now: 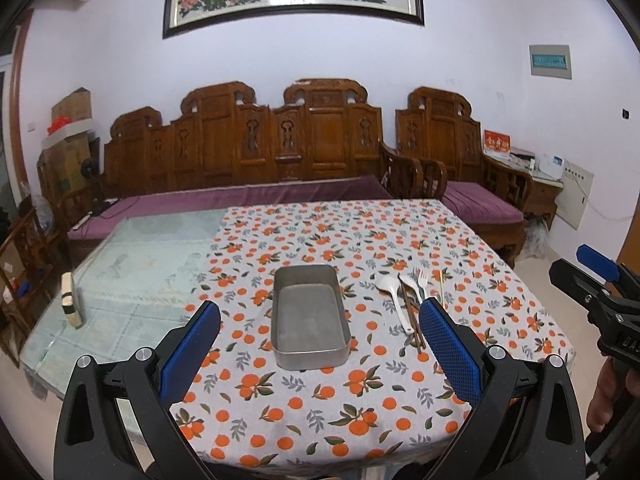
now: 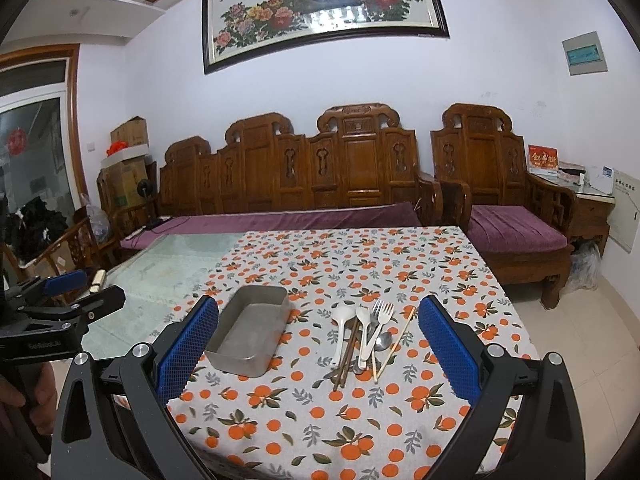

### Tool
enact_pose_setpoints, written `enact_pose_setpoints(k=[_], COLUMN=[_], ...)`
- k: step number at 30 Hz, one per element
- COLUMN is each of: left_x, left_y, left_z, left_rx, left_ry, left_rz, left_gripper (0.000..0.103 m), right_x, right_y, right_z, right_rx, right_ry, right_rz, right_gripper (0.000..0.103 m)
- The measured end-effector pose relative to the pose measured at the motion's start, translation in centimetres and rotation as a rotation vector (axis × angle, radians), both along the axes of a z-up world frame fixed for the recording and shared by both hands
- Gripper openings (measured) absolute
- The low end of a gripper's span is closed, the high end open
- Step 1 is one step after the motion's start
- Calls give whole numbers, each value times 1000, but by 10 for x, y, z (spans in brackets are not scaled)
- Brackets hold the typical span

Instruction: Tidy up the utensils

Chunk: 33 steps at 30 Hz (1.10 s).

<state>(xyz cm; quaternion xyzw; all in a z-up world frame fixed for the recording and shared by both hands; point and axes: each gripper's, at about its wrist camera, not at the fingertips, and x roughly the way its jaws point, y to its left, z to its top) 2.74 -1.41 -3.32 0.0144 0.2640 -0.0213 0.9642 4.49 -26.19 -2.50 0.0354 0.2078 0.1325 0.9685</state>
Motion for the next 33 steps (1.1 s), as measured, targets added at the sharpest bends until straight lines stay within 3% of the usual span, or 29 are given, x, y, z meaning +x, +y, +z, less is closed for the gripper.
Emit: enact_pose_setpoints(k=[11,23,33], left_x=[57,116,156], left_y=[-11,-38,-60], left_z=[-31,-62,-92], left_rx=[6,11,42], left_ry=[87,145,197], left_rz=[-44,-146,-196], left_gripper=[96,96,95], right_x=[61,140,218], right_y=[-17,-39,-57], right_z=[-44,-87,-131], right_rx=[-7,-12,-56], right_ry=[87,174,280], right_rz=[-11,-8,-7], right_gripper=[87,58,53])
